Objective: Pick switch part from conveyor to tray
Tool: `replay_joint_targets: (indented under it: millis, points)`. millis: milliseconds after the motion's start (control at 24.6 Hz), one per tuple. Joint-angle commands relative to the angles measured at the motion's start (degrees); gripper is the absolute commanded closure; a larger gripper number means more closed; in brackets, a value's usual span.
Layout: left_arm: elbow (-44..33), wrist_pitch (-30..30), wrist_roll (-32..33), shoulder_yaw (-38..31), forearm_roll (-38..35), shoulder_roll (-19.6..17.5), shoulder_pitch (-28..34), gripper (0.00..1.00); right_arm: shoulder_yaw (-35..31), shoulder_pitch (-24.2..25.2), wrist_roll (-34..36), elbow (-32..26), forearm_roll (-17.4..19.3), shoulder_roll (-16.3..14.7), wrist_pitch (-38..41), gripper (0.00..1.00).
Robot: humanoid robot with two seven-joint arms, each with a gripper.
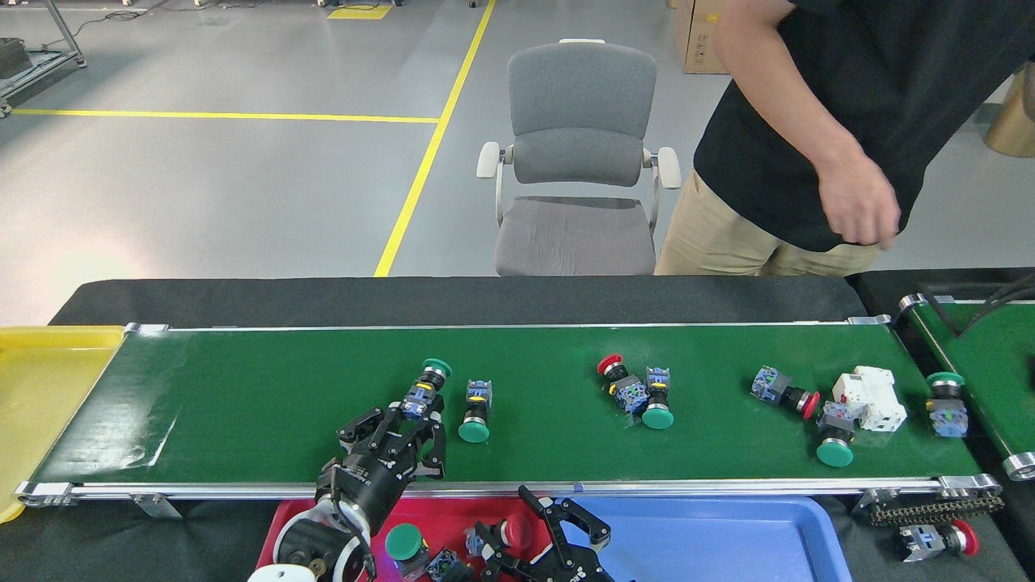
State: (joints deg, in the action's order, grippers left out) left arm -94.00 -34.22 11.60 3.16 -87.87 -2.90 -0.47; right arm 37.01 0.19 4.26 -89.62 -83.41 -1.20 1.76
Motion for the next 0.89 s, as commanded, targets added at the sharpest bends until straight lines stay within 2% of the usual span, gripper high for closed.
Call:
replay_joint_targets:
  millis: [0,41,122,162,284,447,568,650,731,853]
  points:
    - [-5.75,-10.78,0.0,-0.88,1.65,-1.76,4.43,0.78,-1.24,0.16,0.58,-2.23,0.26,-0.56,-0.53,0.0]
    - [-8.12,-10.78,0.0,-1.67,3.41,-2.29,8.2,0.56,-4.66,1.56,0.66,-4.16,0.44,-1.61,-2.1,0.01]
    - [-7.95,-10.78,-0.09,-2.28,3.94,-1.58,9.79,0.14,-10.56,6.05,1.72,-6.53,0.53,-1.62,-5.45,0.01]
    - [-7.95,-10.78,-0.26,-2.72,4.03,-1.58,10.05,0.0,-14.07,8.95,2.95,-8.12,0.53,-1.53,-7.64,0.01]
    - [-7.86,-10.78,-0.44,-3.95,4.73,-1.93,10.75,0.0,-22.24,15.53,7.17,-9.7,0.53,-1.26,-13.97,0.01]
    - [-7.95,-10.78,-0.44,-7.55,4.99,-1.58,11.02,0.0,-27.61,18.26,8.05,-9.35,0.79,0.4,-20.83,0.01]
    - [-7.86,-10.78,-0.53,-14.68,6.13,-0.97,10.93,0.0,-28.93,17.21,7.43,-8.03,0.79,1.55,-23.03,0.01]
    - [-6.9,-1.56,-1.32,-19.68,6.31,-1.49,11.02,0.0,-28.93,14.93,7.08,-6.97,0.7,1.28,-23.11,0.01]
    - [-6.11,4.6,-4.75,-21.97,6.05,-1.58,10.93,0.0,-28.58,13.34,6.11,-5.57,0.7,1.46,-23.11,0.01]
    - [-2.68,8.12,-8.88,-23.47,5.87,-1.76,11.19,0.0,-27.87,8.95,4.53,-1.79,0.7,2.16,-23.11,0.01]
